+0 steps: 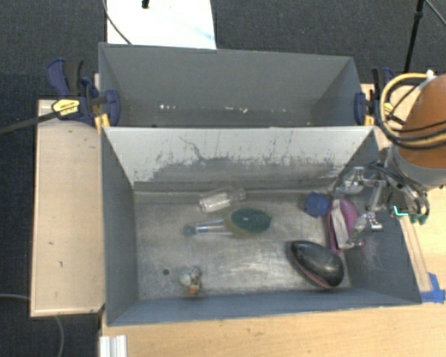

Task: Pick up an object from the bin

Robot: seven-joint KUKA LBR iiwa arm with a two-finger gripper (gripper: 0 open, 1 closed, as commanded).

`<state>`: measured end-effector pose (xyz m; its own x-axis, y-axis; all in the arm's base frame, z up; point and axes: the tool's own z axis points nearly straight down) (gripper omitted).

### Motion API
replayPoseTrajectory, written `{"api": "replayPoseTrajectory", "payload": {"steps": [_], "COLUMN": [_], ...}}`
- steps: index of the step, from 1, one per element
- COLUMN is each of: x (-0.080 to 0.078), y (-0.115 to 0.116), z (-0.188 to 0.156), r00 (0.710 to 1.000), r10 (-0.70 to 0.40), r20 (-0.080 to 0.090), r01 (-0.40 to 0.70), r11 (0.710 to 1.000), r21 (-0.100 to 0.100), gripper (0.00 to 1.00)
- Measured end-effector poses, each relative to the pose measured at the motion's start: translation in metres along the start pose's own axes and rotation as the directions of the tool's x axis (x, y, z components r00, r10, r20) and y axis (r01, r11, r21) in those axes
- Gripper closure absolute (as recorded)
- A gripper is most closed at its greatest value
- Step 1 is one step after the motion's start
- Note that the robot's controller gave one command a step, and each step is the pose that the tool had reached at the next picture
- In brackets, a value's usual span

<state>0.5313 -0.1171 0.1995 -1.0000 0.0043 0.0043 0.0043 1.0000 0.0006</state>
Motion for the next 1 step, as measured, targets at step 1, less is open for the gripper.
{"api": "replayPoseTrajectory", "payload": {"steps": [1], "x": [-0.0167], "y": [0.0350], "z": [0.0963], "r00": [0.976], "r10": [-0.218], "r20": [0.015], "r01": [0.218], "r11": [0.976], "r21": [0.004], "gripper": [0.00]}}
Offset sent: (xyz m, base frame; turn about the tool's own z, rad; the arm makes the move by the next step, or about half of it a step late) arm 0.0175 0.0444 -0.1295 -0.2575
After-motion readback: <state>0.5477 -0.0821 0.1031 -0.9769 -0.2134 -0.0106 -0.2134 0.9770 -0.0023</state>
